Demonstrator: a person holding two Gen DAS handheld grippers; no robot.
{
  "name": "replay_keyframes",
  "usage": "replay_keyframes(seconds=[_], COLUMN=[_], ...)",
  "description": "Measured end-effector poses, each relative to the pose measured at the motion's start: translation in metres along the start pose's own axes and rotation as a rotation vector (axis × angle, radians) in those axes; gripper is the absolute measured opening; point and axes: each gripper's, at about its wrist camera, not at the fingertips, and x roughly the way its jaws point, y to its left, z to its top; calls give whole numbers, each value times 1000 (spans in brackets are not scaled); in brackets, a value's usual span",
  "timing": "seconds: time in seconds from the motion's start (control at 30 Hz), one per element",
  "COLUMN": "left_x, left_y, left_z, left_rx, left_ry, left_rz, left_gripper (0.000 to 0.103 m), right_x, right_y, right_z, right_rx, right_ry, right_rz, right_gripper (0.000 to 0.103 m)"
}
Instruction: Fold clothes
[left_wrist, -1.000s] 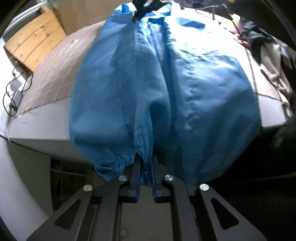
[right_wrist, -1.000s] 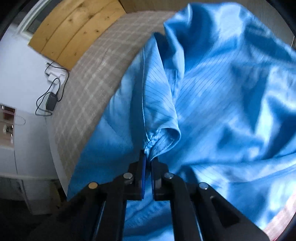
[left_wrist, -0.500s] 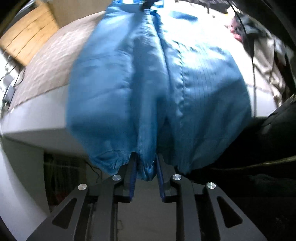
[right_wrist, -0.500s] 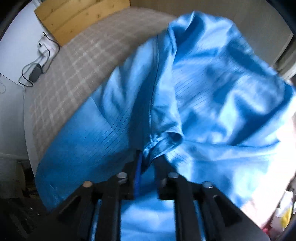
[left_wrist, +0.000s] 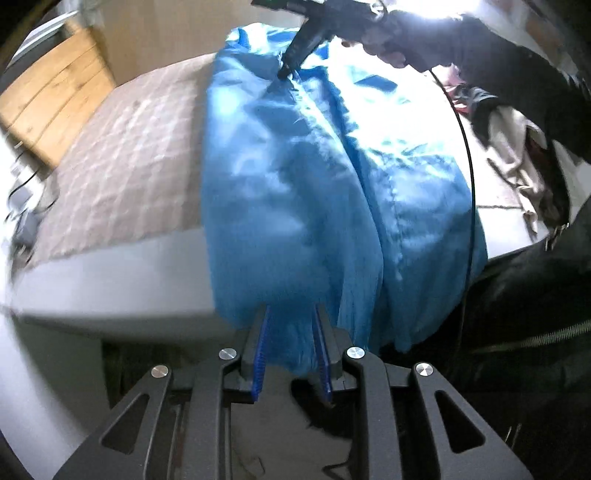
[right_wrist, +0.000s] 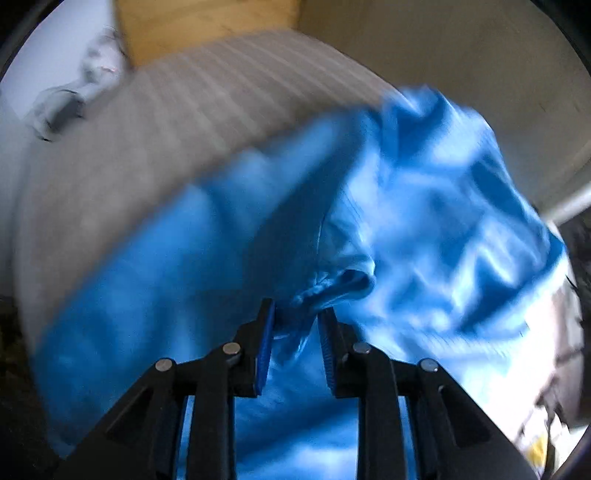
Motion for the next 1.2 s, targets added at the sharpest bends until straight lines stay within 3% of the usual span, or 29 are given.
replay_keyframes(seconds=[0.1, 0.2, 0.37, 0.4, 0.43, 0.53, 0.63, 0.73, 0.97, 1.07, 1.2], left_x=[21, 32, 10, -2, -11, -20, -5, 13, 32, 29, 28], left_y=[-14, -32, -10, -2, 10, 58, 93, 91, 89, 89, 80], left_z=[5, -2, -3, -9, -16, -35, -45, -47, -46, -58, -72], left_rx=[111, 293, 328, 347, 347, 239, 91, 71, 46, 75, 183], left_ry=[13, -38, -67, -92, -100, -45, 36, 62, 75, 64, 42], left_rz=[-152, -221, -331, -335, -332, -328, -339, -356, -402, -382, -330], left_gripper=[22, 23, 22, 27, 32, 35, 35, 40, 44, 44, 44], right_x=[-19, -69, -113, -115, -117, -121, -126, -117, -97, -108, -113], right_y=[-21, -13, 41, 48, 56, 78, 101, 119, 157, 178, 210], right_z=[-15, -42, -126, -149, -171, -239, -308, -353, -373, -345, -287], right_rx=[133, 208, 381, 435, 489, 650, 812, 914, 946, 851, 691], right_ry=[-8, -93, -138, -137, -137, -134, -132, -111, -107, -170, -179], right_rz=[0, -2, 86, 88, 89, 93, 97, 105, 230, 298, 344], right_gripper=[23, 23, 26, 27, 29, 55, 55, 55, 55, 55, 55])
